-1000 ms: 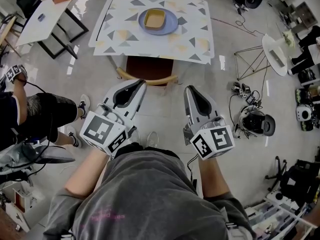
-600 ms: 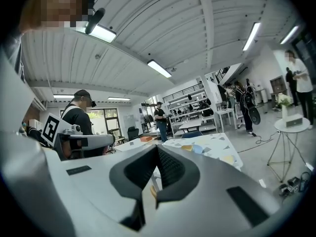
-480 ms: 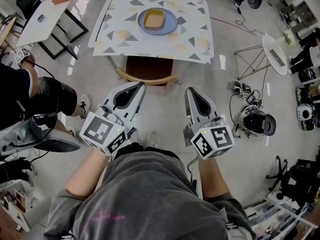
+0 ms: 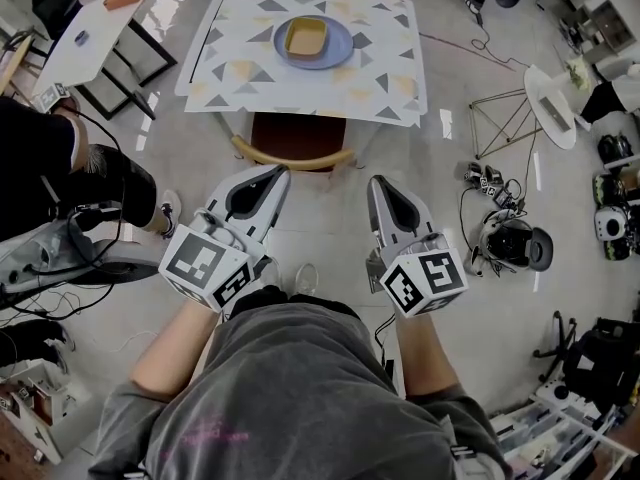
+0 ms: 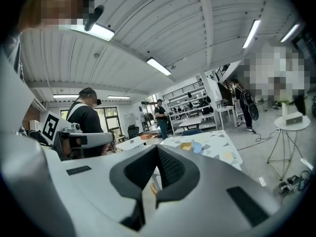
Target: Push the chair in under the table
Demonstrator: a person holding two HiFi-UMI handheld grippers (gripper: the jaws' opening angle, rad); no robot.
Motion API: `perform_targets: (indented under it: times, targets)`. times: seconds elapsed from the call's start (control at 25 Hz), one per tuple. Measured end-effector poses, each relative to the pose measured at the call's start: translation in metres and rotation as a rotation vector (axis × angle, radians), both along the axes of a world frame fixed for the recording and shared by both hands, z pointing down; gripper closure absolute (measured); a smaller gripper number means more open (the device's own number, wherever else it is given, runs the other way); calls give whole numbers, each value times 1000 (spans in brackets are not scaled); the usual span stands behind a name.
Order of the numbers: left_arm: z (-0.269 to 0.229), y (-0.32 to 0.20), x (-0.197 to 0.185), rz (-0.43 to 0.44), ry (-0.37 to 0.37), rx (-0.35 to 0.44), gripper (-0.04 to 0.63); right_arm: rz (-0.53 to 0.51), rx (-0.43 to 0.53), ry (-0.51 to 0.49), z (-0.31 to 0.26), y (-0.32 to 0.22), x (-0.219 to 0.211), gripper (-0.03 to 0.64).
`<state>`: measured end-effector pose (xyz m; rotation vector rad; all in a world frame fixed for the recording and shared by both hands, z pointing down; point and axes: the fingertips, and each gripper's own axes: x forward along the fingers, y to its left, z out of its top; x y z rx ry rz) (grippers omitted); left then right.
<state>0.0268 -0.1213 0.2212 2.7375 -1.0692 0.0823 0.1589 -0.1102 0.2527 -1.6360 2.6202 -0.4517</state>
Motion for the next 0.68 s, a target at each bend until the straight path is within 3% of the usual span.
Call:
perform_targets:
  times: [0.68]
  targets:
    - [4,-1,4,-13,0,-10,594,-7,-1,1,0,-1,7,615]
